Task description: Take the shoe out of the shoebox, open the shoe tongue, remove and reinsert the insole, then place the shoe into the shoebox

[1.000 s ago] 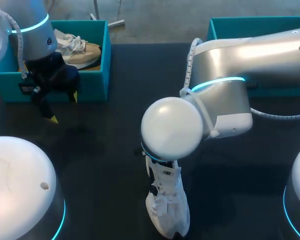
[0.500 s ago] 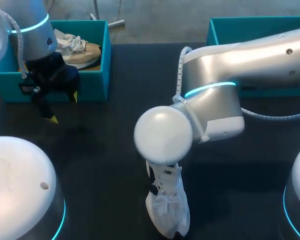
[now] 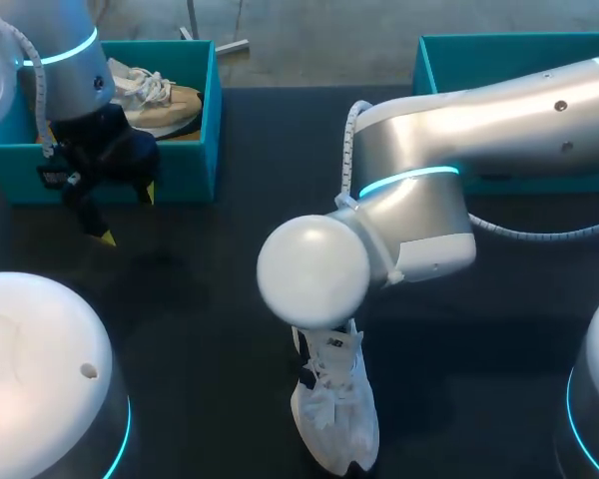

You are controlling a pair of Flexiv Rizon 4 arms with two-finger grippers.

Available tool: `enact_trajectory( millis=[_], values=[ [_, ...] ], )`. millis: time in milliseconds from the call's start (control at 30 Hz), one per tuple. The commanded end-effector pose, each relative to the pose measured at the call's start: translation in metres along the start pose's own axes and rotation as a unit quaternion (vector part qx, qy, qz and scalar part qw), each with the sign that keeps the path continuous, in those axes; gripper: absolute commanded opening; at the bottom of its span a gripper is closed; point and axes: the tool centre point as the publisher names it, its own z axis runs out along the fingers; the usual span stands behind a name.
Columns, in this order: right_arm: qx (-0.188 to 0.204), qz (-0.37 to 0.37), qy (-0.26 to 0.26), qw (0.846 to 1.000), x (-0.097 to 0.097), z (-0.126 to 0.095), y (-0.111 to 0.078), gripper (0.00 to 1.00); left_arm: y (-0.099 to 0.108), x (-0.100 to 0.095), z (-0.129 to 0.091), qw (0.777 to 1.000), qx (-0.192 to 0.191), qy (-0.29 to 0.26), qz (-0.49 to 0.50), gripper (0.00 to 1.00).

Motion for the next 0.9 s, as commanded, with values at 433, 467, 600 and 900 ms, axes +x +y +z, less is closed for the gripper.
enact_trajectory(
  millis=[433, 467, 600, 900],
  values=[
    [0.035, 0.255, -0.034, 0.966, 0.011, 0.030, -0.030, 0.00, 0.000, 0.001, 0.000, 1.000, -0.001, -0.001, 0.000, 1.00],
    [0.039, 0.255, -0.035, 0.965, 0.012, 0.030, -0.032, 0.00, 0.000, 0.001, 0.000, 1.000, -0.001, -0.001, 0.000, 1.00],
    [0.050, 0.253, -0.035, 0.966, 0.015, 0.026, -0.040, 0.00, 0.000, 0.001, 0.000, 1.000, -0.001, -0.001, 0.000, 1.00],
    [0.060, 0.251, -0.046, 0.965, 0.022, -0.006, -0.051, 0.00, 0.000, 0.001, 0.000, 1.000, -0.001, -0.001, 0.000, 1.00]
  ],
)
